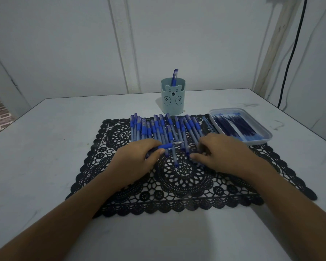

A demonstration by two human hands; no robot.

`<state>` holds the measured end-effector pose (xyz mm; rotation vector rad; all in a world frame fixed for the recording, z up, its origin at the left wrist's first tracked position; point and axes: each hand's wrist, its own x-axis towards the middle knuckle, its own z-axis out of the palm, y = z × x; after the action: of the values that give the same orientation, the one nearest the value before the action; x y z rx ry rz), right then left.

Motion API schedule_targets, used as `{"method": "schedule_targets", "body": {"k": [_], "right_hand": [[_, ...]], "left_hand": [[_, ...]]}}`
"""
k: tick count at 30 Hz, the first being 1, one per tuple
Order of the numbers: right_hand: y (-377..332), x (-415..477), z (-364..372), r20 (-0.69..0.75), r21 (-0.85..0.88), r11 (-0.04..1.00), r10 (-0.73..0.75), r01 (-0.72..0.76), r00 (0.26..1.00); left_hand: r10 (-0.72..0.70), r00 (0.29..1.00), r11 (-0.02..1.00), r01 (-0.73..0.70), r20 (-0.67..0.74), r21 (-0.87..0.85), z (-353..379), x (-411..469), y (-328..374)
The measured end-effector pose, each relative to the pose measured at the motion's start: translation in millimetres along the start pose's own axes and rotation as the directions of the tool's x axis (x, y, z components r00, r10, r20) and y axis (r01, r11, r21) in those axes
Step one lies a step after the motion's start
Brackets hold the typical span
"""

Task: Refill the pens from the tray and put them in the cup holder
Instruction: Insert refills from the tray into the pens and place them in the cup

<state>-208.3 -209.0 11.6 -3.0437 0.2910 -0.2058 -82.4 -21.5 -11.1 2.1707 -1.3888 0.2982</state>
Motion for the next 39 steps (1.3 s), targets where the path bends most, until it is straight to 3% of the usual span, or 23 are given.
{"method": "schedule_targets", "body": {"k": [7,12,15,17,33,36,39], "right_hand": [[2.0,1.2,-0.9,0.144,0.208,0.977,-0.073,0.042,0.987],[1.2,2.8,2.3,0.091,0.246,0.969,-0.044,0.02,0.995],[0.4,3.9,-0.8,-0.028,0.555,0.832,0.051,-0.027,0.998],[-0.9,4.2,-3.4,-0.097,0.666,0.746,0.065,0.016,0.993],[-11.2,2.3,-2.0,-0.113,0.69,0.721,0.021,0.063,0.993],[-17.3,1.1,1.3,-0.124,0.711,0.696,-0.014,0.099,0.992],[-18.6,1.1,3.5,-0.155,0.735,0.666,-0.023,0.131,0.988]], "left_hand": [[0.047,0.999,0.999,-0.047,0.011,0.0,-0.4,-2.3,1.0],[0.04,0.999,0.999,-0.04,-0.005,-0.004,1.7,-1.8,-0.3],[0.034,0.999,0.999,-0.034,-0.001,-0.021,0.6,-1.4,0.8],[0.048,0.999,0.998,-0.048,0.007,-0.027,-1.0,-1.0,3.3],[0.107,0.994,0.994,-0.107,0.019,-0.011,-2.2,-1.2,8.3],[0.129,0.991,0.989,-0.126,0.037,-0.08,-2.3,-1.4,12.4],[0.046,0.99,0.976,-0.016,0.133,-0.218,-7.6,0.9,14.6]]}}
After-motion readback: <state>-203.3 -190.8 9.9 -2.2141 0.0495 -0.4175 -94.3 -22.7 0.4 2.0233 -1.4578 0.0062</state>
